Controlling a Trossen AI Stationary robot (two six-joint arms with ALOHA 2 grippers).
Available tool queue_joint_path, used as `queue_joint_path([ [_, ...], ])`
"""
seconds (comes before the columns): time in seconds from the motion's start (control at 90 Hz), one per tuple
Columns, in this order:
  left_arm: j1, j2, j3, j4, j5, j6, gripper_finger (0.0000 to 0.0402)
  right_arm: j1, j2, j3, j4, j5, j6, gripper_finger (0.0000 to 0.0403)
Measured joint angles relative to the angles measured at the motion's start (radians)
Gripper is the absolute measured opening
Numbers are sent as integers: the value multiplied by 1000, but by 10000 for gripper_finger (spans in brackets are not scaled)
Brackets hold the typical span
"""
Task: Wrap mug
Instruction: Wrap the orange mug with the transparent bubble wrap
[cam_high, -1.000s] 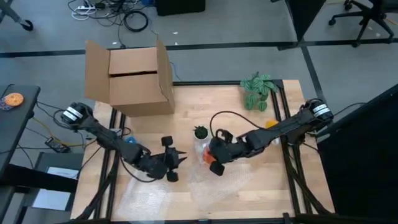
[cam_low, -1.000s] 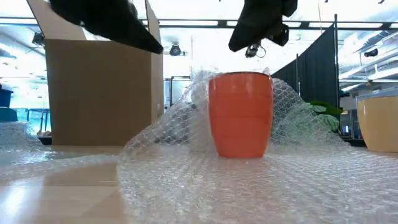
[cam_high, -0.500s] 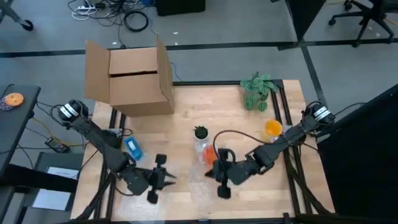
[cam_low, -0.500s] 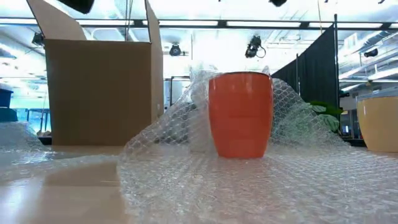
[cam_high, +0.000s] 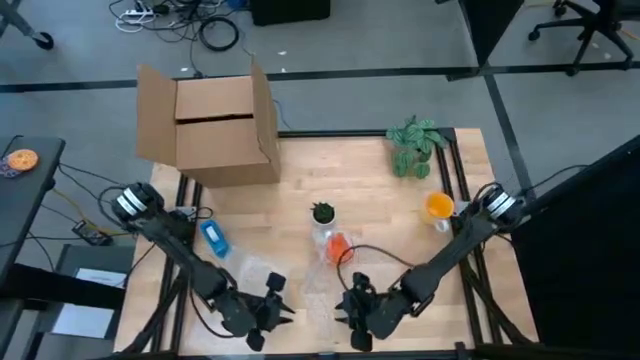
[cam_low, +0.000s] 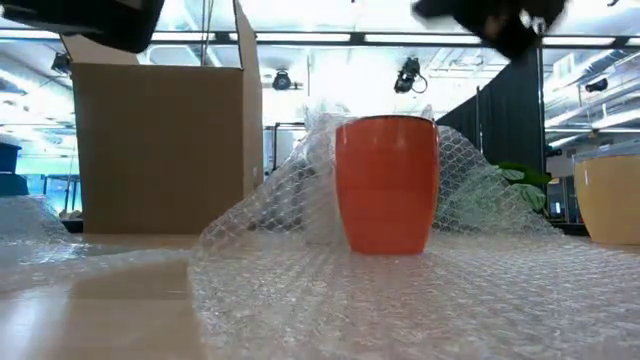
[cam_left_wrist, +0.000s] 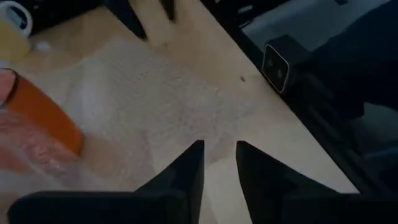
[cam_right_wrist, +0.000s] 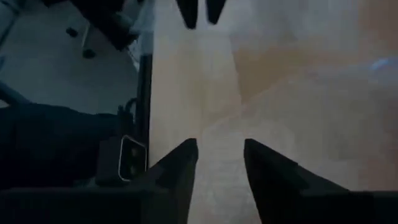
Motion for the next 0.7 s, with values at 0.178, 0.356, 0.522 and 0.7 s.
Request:
queue_joint_path([
  [0.178,9,101,88,-2,-15,2,84,20,133,0,44,-2,9,146],
  [0.356,8,138,138,6,-26,4,84,37,218,0,142,0,-12,151],
  [0.522,11,138,138,87,-33,3,84,45,266,6,158,23,-3,146],
  [0.7,13,138,138,142,-32,3,84,44,264,4,145,31,85,78],
])
